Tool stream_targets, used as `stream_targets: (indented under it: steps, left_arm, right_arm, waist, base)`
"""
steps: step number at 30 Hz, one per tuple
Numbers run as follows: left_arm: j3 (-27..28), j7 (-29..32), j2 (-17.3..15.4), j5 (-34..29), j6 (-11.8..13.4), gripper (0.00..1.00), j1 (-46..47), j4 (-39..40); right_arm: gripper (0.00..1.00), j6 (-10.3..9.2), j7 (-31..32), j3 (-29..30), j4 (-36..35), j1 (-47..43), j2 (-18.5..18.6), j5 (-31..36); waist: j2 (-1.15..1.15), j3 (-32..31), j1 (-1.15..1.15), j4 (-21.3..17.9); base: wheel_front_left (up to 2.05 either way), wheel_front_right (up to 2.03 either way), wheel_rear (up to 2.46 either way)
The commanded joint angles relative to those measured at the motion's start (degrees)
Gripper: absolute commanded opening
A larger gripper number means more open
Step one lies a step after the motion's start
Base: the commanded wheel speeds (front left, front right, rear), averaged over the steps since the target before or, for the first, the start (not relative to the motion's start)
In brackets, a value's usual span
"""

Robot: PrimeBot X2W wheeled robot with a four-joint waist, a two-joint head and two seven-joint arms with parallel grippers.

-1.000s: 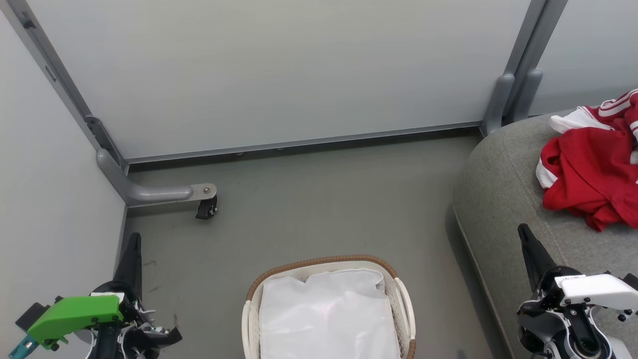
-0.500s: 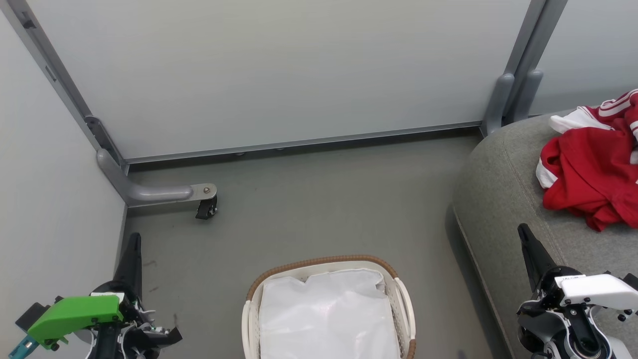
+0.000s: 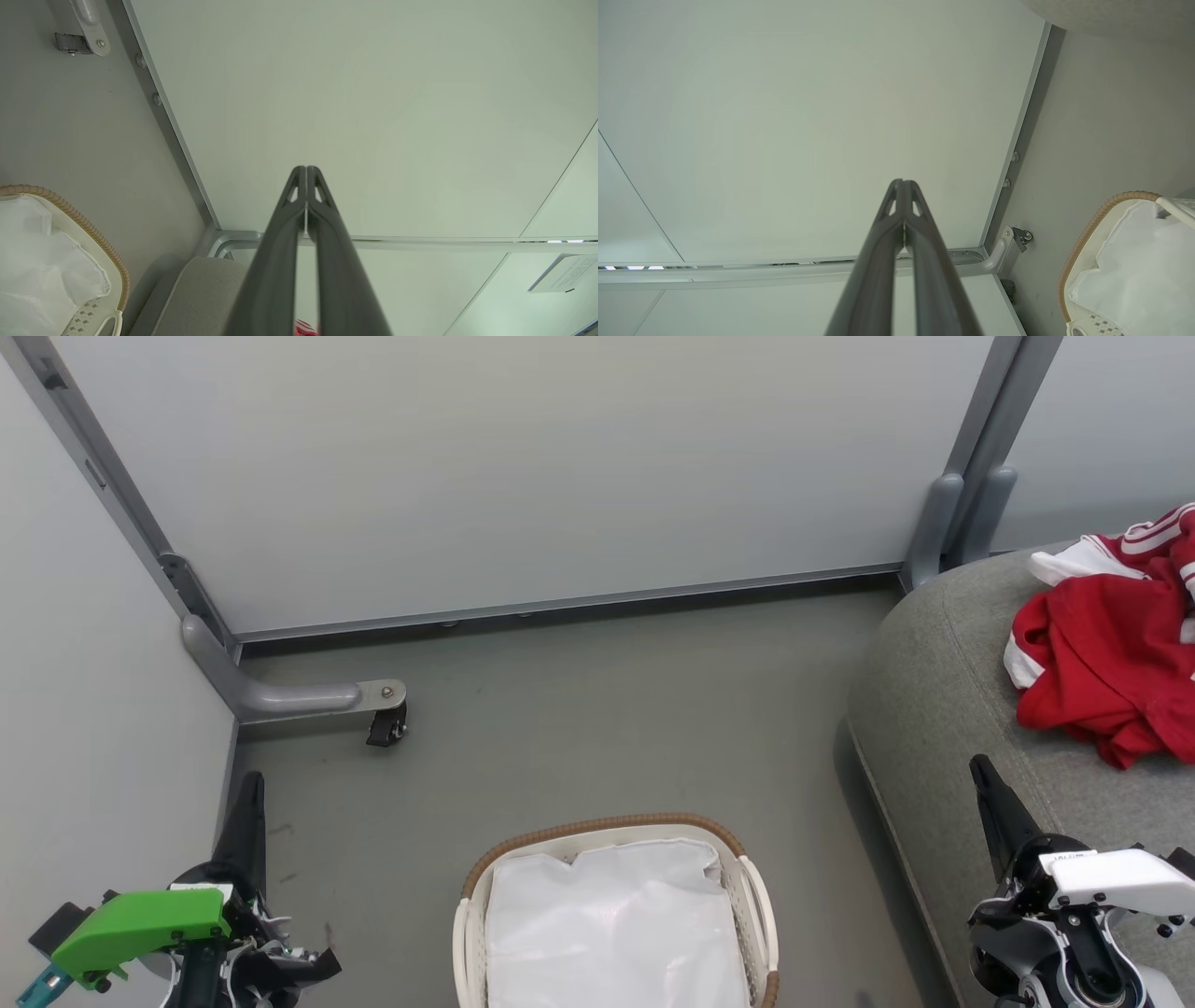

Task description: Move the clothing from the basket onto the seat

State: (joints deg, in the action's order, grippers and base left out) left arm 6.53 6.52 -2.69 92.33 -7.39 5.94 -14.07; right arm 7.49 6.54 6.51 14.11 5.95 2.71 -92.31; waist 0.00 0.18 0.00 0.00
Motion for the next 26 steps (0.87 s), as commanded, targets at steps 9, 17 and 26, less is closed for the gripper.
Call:
stream_targets:
  steps: [9, 17, 26]
  left_arm:
    - [0.12, 0.22, -0.36, 0.18, -0.24, 0.0, 0.61, 0.11]
    - [0.12, 0.22, -0.36, 0.19, -0.24, 0.0, 0.61, 0.11]
    - [0.13, 0.21, -0.36, 0.19, -0.24, 0.0, 0.61, 0.12]
  right_arm:
    - [0.0, 0.0, 0.17, 0.11, -0.24, 0.49, 0.32, -0.2]
    - [0.0, 0.0, 0.17, 0.11, -0.24, 0.49, 0.32, -0.2]
    - [0.0, 0.0, 0.17, 0.11, -0.24, 0.49, 0.32, -0.2]
  waist:
    - [0.0, 0.0, 0.0, 0.0]
    - [0.0, 0.0, 0.0, 0.0]
    - [0.0, 0.0, 0.0, 0.0]
  base:
    - [0.0, 0.0, 0.0]
    - [0.0, 0.0, 0.0]
    - [0.0, 0.0, 0.0]
